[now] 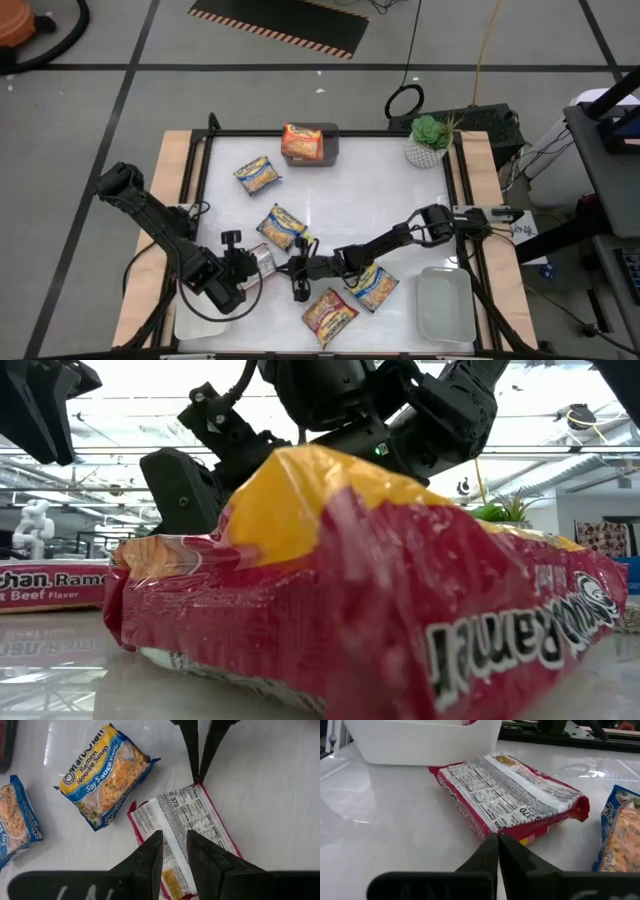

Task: Sort Maruchan noodles
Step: Put the top red noodle pack into the white bin

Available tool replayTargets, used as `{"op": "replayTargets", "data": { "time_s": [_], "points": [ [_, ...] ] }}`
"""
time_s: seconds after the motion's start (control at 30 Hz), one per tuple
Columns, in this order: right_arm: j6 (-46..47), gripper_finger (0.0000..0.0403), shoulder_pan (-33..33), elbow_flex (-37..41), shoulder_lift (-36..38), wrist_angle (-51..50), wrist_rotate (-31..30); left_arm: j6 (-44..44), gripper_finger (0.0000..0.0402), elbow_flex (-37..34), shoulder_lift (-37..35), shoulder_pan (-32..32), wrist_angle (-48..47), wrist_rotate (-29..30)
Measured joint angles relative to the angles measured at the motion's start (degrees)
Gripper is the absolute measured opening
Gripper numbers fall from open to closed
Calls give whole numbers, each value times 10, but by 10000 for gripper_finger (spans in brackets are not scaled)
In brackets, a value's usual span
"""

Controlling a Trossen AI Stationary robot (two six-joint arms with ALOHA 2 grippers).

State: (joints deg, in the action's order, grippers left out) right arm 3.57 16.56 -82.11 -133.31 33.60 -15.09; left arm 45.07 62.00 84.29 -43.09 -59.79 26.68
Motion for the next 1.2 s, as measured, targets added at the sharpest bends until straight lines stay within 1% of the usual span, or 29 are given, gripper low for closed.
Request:
{"op": "replayTargets", "data": {
  "time_s": [0.1,0.2,0.33,0.43,0.53,0.67,0.77,0.9,0.97,1.07,1.13,1.2],
  "points": [
    [-6,1,0,0,18,-37,-11,23,93,0,0,3,1,10],
    [-30,1,0,0,60,-108,-49,50,93,0,0,18,3,28],
    [-39,0,0,0,113,-201,-89,49,93,0,0,47,22,46],
    [-38,0,1,0,146,-232,-91,28,93,0,0,70,63,63],
    [-36,0,2,2,168,-237,-91,-12,93,0,0,90,121,65],
    [-31,0,3,18,189,-240,-90,-70,93,0,0,97,198,66],
    [-14,0,4,37,205,-249,-89,-71,93,0,0,83,241,83],
    [-4,0,3,64,223,-249,-89,-43,93,0,19,33,263,113],
    [2,0,0,69,223,-249,-89,-18,93,0,37,1,262,154],
    [3,0,-1,69,222,-244,-89,6,93,1,78,-30,289,215],
    [5,0,-1,69,222,-235,-88,6,93,-1,106,-40,301,229],
    [7,0,-1,69,222,-236,-88,1,93,0,128,-39,324,228]
  ]
}}
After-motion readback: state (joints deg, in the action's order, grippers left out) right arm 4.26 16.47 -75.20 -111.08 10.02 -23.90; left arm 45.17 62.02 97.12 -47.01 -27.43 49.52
